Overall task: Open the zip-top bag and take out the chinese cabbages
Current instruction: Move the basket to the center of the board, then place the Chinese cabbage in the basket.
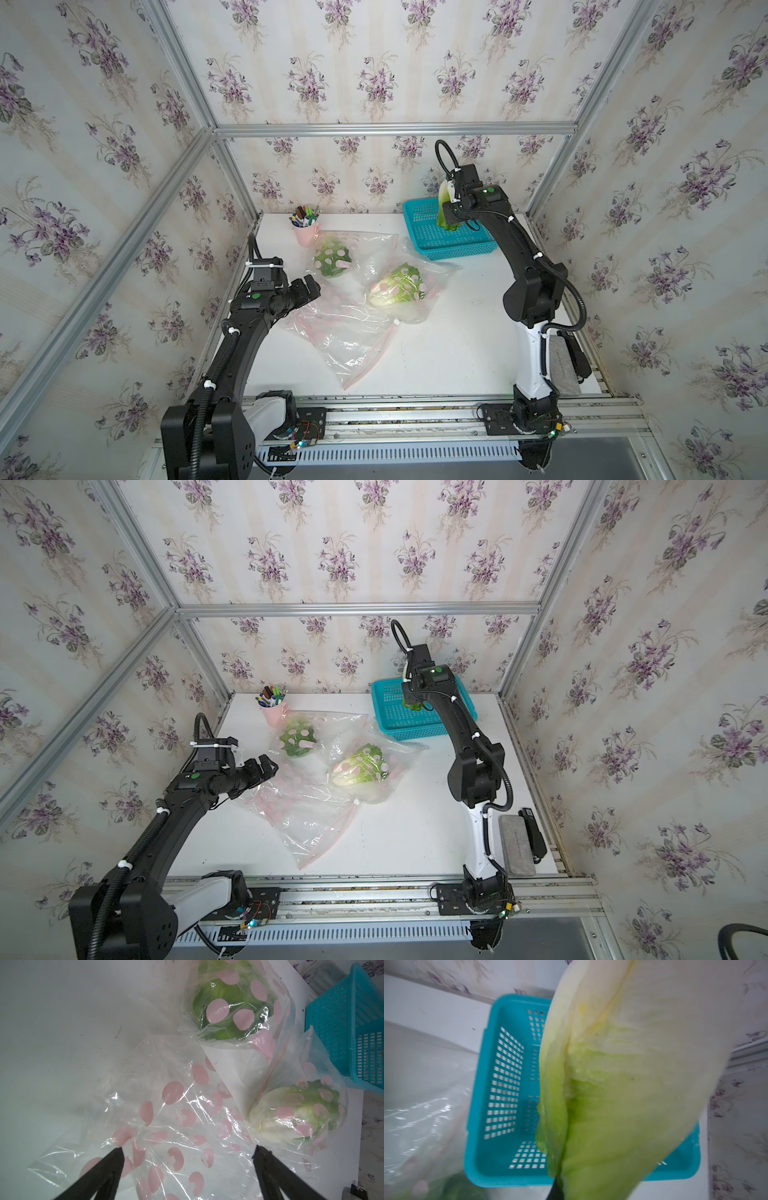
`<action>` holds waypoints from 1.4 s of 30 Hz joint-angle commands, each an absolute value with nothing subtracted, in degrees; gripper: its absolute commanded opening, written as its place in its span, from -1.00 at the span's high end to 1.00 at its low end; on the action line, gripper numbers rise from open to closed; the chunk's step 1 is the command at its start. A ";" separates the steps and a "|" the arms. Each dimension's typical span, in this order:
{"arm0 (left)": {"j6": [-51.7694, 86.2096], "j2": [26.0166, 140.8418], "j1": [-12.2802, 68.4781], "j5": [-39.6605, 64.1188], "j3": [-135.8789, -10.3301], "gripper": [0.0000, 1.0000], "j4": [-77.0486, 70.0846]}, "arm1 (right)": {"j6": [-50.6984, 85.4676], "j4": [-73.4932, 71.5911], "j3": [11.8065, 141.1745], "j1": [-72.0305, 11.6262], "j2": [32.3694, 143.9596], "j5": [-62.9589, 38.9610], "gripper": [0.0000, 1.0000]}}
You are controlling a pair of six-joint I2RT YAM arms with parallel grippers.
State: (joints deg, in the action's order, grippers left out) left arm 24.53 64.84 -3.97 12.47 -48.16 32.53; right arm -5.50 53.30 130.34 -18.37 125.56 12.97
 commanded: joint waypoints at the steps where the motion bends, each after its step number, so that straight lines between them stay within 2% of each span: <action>1: 23.23 64.71 -4.04 14.30 -48.36 -0.99 32.94 | -14.40 50.51 127.02 -19.01 125.96 23.42 1.00; 4: 23.07 65.02 -4.00 15.02 -48.66 -0.99 32.91 | -20.85 42.89 120.69 -19.68 124.55 26.81 1.00; 11: 22.77 66.08 -4.04 15.60 -49.30 -0.98 32.96 | -29.17 33.31 106.63 -19.73 120.15 20.14 1.00; 14: 22.65 66.34 -3.99 15.98 -49.49 -0.97 32.88 | -27.62 37.72 105.81 -19.51 119.78 13.18 1.00; 19: 22.33 66.70 -3.99 16.34 -49.66 -0.95 32.94 | -22.21 43.08 104.27 -19.51 116.99 -3.97 1.00; 28: 22.41 66.61 -4.00 16.58 -49.57 -0.94 32.63 | -18.57 45.17 92.99 -20.35 107.96 -20.51 1.00; 30: 22.54 66.87 -4.03 17.07 -49.56 -0.94 32.51 | -18.93 45.09 90.90 -20.39 105.87 -19.69 1.00; 32: 22.72 66.97 -3.97 17.31 -49.27 -0.94 32.22 | -19.24 43.35 89.21 -20.39 104.23 -14.21 1.00; 36: 23.12 66.90 -4.03 17.88 -48.74 -0.94 31.53 | -24.30 28.88 79.56 -20.39 99.21 7.36 1.00; 42: 23.20 66.34 -3.96 17.84 -48.16 -0.94 31.28 | -43.96 0.71 59.87 -20.30 91.11 10.54 1.00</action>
State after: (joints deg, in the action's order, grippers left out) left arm 23.11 66.59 -3.97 17.26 -48.34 32.38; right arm -32.47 19.00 64.29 -20.23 93.23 6.55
